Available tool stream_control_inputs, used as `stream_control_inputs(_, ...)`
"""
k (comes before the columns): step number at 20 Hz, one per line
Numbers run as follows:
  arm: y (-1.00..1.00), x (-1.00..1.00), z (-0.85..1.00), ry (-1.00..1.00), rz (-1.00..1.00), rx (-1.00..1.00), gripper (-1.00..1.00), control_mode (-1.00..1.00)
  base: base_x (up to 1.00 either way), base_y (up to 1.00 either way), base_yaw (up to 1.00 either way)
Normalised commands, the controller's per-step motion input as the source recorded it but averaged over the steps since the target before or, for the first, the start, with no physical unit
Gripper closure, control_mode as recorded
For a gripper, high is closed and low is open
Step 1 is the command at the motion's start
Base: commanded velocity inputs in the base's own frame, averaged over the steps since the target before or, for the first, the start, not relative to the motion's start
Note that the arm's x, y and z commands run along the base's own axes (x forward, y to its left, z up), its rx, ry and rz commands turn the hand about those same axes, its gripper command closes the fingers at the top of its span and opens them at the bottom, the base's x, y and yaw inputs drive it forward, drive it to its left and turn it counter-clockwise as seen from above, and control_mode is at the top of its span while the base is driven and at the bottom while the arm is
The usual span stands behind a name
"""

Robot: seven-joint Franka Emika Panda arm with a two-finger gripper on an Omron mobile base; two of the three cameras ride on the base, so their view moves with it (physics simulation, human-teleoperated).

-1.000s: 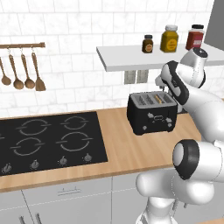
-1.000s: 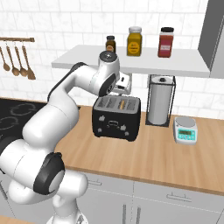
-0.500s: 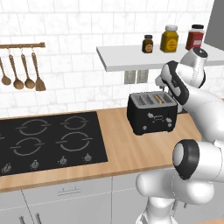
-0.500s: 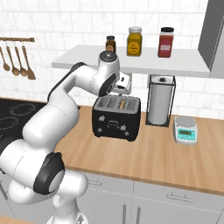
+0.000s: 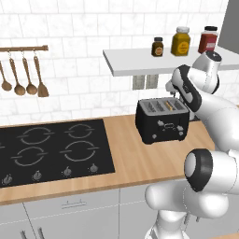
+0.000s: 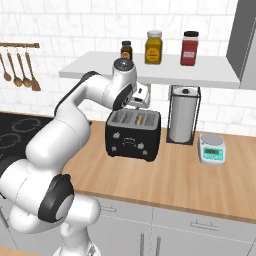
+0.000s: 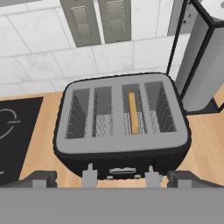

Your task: Start the toaster. Once the lever pops up, take the bread to the plate on the dining counter.

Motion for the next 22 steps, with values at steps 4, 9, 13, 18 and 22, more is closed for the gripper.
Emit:
stream_control_inputs(4,0.00,0.00,0.00,0.00,0.00,0.00,-1.00,-1.00,0.00,0.00,0.00)
stream_control_inputs(9,0.00,0.00,0.00,0.00,0.00,0.00,-1.00,-1.00,0.00,0.00,0.00)
stream_control_inputs(13,0.00,0.00,0.00,0.00,0.00,0.00,-1.00,-1.00,0.00,0.00,0.00)
stream_control_inputs(18,0.00,0.00,0.00,0.00,0.00,0.00,-1.00,-1.00,0.00,0.00,0.00)
stream_control_inputs(22,0.00,0.00,0.00,0.00,0.00,0.00,-1.00,-1.00,0.00,0.00,0.00)
